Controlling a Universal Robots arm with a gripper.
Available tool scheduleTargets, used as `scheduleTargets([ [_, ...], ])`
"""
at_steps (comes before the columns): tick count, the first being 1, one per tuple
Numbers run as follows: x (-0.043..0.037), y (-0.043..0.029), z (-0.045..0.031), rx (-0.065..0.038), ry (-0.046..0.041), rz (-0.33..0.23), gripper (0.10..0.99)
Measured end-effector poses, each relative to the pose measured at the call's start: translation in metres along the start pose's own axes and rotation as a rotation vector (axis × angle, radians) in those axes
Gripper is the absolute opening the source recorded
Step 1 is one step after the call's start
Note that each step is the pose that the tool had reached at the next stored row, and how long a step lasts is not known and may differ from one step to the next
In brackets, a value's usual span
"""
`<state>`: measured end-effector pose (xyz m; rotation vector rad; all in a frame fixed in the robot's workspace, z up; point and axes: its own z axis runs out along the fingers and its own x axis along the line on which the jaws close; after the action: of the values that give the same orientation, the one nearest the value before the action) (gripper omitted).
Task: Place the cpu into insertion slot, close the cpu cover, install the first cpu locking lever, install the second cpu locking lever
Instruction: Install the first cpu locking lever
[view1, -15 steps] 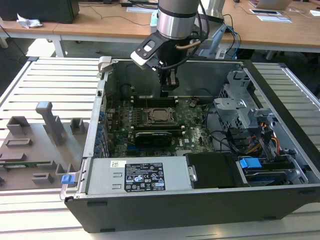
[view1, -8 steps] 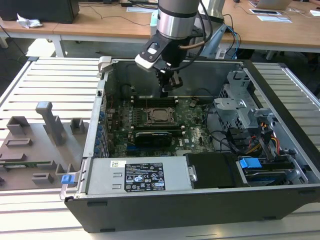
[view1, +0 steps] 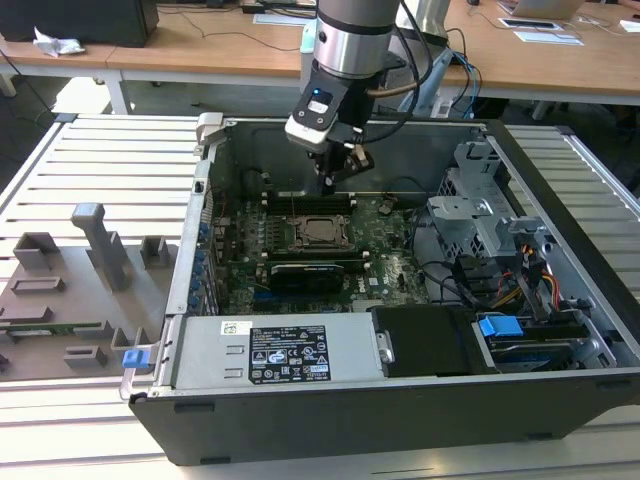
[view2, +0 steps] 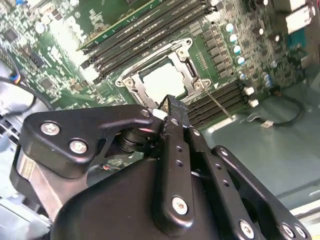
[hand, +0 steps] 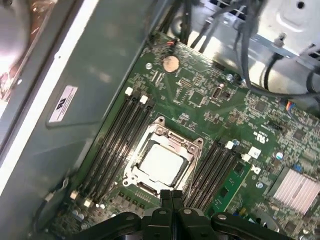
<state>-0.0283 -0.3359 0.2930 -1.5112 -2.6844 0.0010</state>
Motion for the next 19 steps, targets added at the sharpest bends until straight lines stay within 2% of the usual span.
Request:
scheduleTargets([
  [3,0.0000,0.0000,0.0000,0.006,-0.0036,-0.118,0.106],
  [6,0.0000,0.0000,0.0000,0.010,-0.0056,-0.186,0.106],
  [7,0.0000,0.0000,0.0000,0.012,-0.0068,-0.226,0.106],
  [9,0.0000,0.0000,0.0000,0.014,-0.0080,-0.263,0.106],
  [15,0.0000,0.0000,0.0000,0.025,-0.0143,-0.471,0.106],
  [19,0.0000,0.0000,0.0000,0.030,-0.0170,-0.558,0.106],
])
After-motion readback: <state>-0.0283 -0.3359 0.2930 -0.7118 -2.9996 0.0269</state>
